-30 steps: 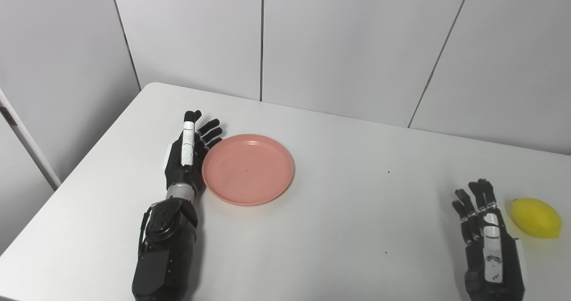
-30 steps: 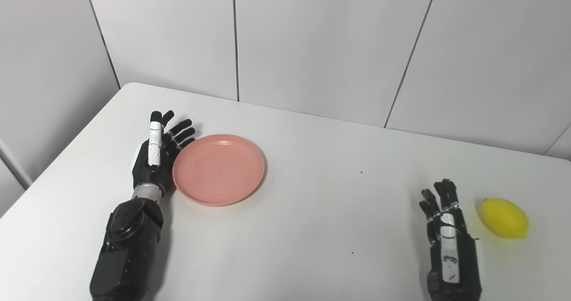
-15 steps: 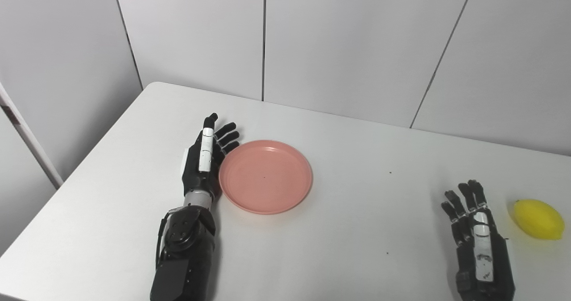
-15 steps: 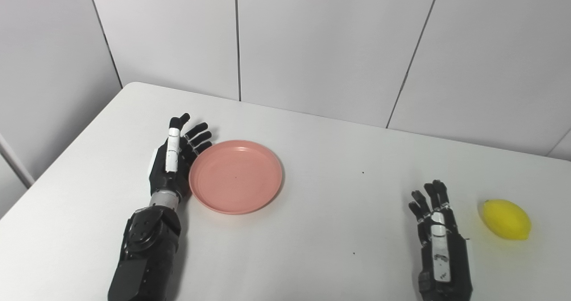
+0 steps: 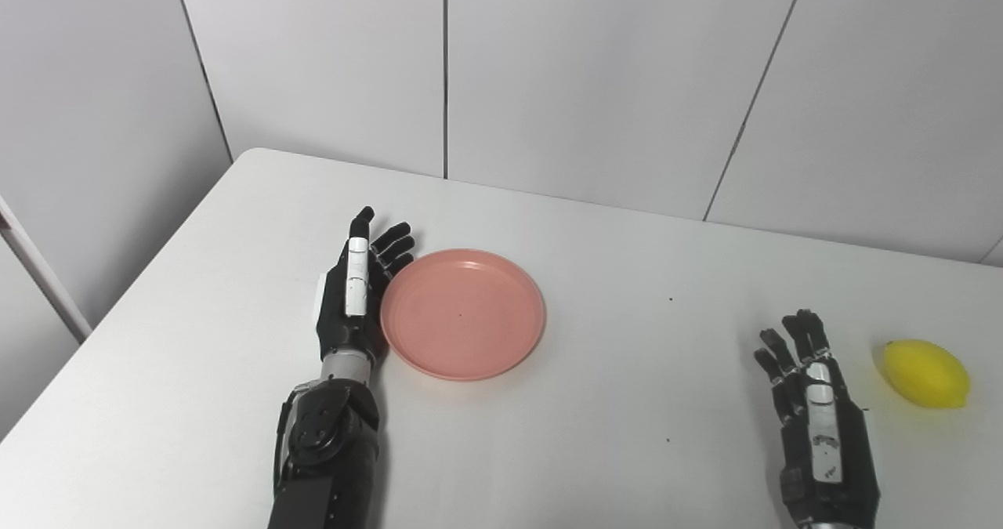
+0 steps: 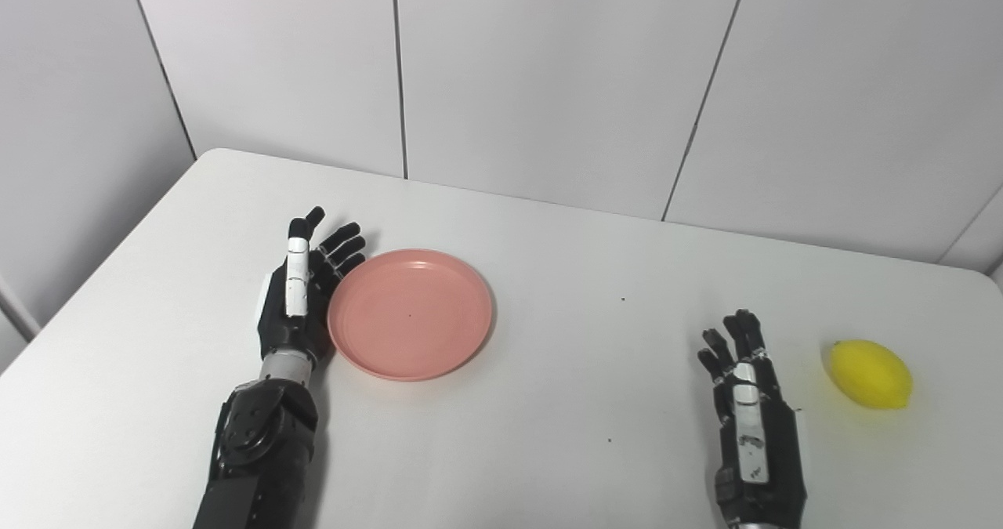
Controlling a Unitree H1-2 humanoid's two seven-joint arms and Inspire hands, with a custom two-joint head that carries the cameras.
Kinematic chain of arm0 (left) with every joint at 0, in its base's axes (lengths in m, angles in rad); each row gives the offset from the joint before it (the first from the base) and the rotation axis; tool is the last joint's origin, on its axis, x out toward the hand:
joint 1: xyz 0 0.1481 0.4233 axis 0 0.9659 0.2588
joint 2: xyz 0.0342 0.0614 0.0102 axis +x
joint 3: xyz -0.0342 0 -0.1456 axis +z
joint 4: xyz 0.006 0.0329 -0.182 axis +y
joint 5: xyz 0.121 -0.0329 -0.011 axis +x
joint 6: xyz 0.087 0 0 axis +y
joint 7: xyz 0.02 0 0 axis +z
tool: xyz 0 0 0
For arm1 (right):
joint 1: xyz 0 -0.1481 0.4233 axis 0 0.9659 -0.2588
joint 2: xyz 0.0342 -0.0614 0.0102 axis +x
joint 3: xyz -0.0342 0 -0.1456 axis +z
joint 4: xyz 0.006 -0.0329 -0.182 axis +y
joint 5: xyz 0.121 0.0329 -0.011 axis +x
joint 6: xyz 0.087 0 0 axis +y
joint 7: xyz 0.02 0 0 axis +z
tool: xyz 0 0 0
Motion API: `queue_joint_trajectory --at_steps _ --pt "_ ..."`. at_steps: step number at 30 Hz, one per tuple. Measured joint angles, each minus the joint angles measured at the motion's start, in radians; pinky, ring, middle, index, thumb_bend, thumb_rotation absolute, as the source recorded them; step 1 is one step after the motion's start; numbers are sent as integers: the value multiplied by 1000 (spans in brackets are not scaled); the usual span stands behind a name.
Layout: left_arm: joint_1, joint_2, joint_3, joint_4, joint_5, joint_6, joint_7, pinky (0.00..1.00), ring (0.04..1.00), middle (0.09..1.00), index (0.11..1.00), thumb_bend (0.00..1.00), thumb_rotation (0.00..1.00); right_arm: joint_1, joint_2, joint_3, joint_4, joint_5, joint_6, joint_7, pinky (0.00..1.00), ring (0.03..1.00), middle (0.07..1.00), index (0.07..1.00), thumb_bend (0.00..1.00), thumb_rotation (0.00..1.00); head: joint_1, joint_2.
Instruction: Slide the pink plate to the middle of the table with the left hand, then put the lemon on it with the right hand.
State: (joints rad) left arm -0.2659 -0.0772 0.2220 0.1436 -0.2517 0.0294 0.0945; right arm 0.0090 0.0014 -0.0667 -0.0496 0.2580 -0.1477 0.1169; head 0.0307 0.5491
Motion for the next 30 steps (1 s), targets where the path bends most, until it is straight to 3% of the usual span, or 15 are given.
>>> queue_joint_trajectory --at_steps 8,20,30 --pt "7 -12 -13 -13 2 2 4 829 786 761 912 767 834 1 19 16 -4 -13 0 -16 883 863 920 904 706 733 -57 14" --pt "15 -55 -91 -27 39 27 8 890 839 798 907 774 839 7 46 42 -22 -36 15 -39 890 864 921 900 716 713 -87 28" --pt "35 -58 -113 -47 48 27 7 909 841 812 907 787 808 11 51 60 -31 -45 28 -49 903 872 933 917 717 699 -101 34"
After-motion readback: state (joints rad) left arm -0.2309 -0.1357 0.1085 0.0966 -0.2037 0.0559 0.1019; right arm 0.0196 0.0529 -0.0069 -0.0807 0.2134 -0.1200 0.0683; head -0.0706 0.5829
